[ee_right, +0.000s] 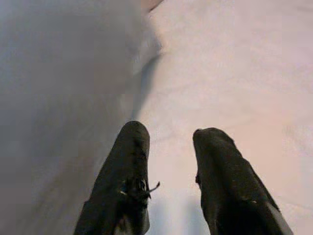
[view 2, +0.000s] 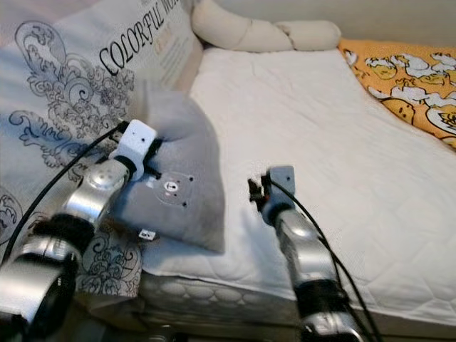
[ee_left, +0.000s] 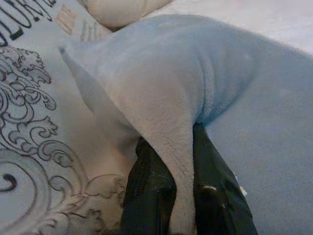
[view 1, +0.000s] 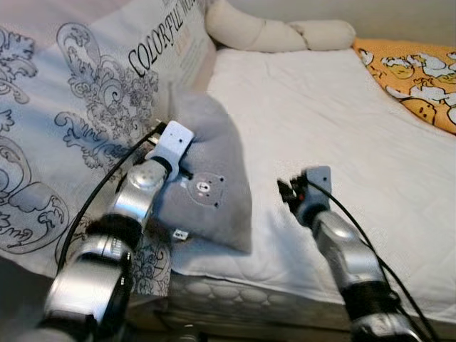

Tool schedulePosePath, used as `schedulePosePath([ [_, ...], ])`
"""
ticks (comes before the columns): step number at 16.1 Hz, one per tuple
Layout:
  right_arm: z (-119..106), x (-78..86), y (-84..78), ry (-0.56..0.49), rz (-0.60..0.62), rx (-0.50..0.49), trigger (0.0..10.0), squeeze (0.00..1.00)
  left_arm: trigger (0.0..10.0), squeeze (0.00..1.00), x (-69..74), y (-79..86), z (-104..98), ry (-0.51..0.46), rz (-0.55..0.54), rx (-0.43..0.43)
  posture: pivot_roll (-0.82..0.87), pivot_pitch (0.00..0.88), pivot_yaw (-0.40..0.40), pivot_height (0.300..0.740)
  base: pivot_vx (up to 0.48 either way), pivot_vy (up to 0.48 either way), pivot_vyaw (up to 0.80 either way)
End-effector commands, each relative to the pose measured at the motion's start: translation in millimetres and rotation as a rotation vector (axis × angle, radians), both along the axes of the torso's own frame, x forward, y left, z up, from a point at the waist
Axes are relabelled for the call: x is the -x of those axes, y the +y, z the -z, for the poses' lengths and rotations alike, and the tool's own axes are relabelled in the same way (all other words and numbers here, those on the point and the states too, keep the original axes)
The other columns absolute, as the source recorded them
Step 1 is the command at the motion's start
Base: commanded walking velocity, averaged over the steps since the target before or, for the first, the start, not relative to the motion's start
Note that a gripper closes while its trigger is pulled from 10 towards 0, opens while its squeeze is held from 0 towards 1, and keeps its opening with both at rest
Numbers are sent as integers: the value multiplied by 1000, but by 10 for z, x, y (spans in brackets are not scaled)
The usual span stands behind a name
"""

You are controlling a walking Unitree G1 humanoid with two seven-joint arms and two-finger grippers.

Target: Clean up the room

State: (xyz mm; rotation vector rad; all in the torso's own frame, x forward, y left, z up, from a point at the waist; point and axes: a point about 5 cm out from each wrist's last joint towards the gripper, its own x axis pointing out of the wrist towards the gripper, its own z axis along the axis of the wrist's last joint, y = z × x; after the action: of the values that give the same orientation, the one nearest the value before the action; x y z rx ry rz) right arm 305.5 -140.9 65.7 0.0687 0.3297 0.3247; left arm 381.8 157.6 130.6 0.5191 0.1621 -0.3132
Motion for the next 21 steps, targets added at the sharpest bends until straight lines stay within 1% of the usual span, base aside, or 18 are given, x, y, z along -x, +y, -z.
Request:
schedulePosePath([
  [1, -74, 8, 67, -23, -81, -7, 10000, 1000, 10000, 0, -86, -43, -217, -87, 51, -64, 49, 0, 39, 740, 0, 0, 0],
  [2, -132, 53, 82, -49, -168, -5, 10000, 1000, 10000, 0, -123, -8, -243, -68, 78, -149, 37, 0, 42, 740, 0, 0, 0],
  [3, -158, 77, 84, -60, -205, -1, 10000, 1000, 10000, 0, -142, 17, -267, -64, 82, -188, 25, 0, 45, 740, 0, 0, 0],
  [4, -222, 156, 79, -84, -298, -5, 10000, 39, 10000, 0, -195, 101, -378, -67, 73, -257, 9, 0, 53, 740, 0, 0, 0],
  [5, -238, 184, 81, -87, -327, -10, 10000, 0, 10000, 0, -208, 124, -409, -66, 69, -270, 6, 0, 55, 740, 0, 0, 0],
  [6, -277, 256, 76, -90, -388, -23, 10000, 0, 10000, 0, -235, 181, -481, -63, 60, -304, -10, 0, 65, 740, 0, 0, 0],
  [7, -306, 308, 60, -88, -422, -29, 10000, 0, 10000, 0, -255, 246, -531, -51, 45, -347, -18, 0, 71, 740, 0, 0, 0],
  [8, -323, 340, 48, -86, -439, -35, 10000, 0, 10000, 0, -263, 304, -560, -40, 28, -376, -21, 0, 74, 740, 0, 0, 0],
  [9, -330, 353, 45, -86, -446, -39, 10000, 0, 10000, 0, -266, 327, -572, -38, 21, -387, -21, 0, 74, 740, 0, 0, 0],
  [11, -355, 433, 61, -75, -505, -51, 10000, 0, 10000, 0, -274, 419, -637, -44, 6, -444, -20, 0, 75, 740, 0, 0, 0],
  [12, -357, 472, 100, -61, -558, -50, 10000, 0, 10000, 0, -267, 427, -613, 8, 28, -446, -15, 0, 72, 740, 0, 0, 0],
  [13, -356, 479, 108, -56, -567, -51, 10000, 0, 10000, 0, -265, 426, -606, 20, 34, -450, -15, 0, 72, 740, 0, 0, 0],
  [15, -364, 497, 138, -54, -590, -57, 10000, 0, 10000, 0, -266, 423, -604, 12, 36, -462, -13, 0, 72, 740, 0, 0, 0],
  [16, -370, 493, 141, -55, -586, -58, 10000, 0, 10000, 1000, -268, 423, -611, 0, 32, -463, -13, 0, 72, 740, 0, 0, 0],
  [17, -396, 474, 140, -70, -569, -64, 10000, 0, 10000, 1000, -272, 437, -635, -4, 12, -400, -14, 0, 76, 740, 0, 0, 0],
  [18, -427, 465, 138, -90, -564, -69, 10000, 0, 10000, 1000, -272, 441, -645, -4, 18, -389, -15, 0, 79, 740, 0, 0, 0],
  [20, -465, 452, 130, -125, -557, -54, 10000, 0, 10000, 1000, -278, 465, -698, -34, 16, -409, -16, 0, 79, 740, 0, 0, 0],
  [21, -457, 441, 121, -122, -548, -51, 10000, 0, 10000, 1000, -283, 490, -744, -50, 9, -406, -16, 0, 78, 740, 0, 0, 0],
])
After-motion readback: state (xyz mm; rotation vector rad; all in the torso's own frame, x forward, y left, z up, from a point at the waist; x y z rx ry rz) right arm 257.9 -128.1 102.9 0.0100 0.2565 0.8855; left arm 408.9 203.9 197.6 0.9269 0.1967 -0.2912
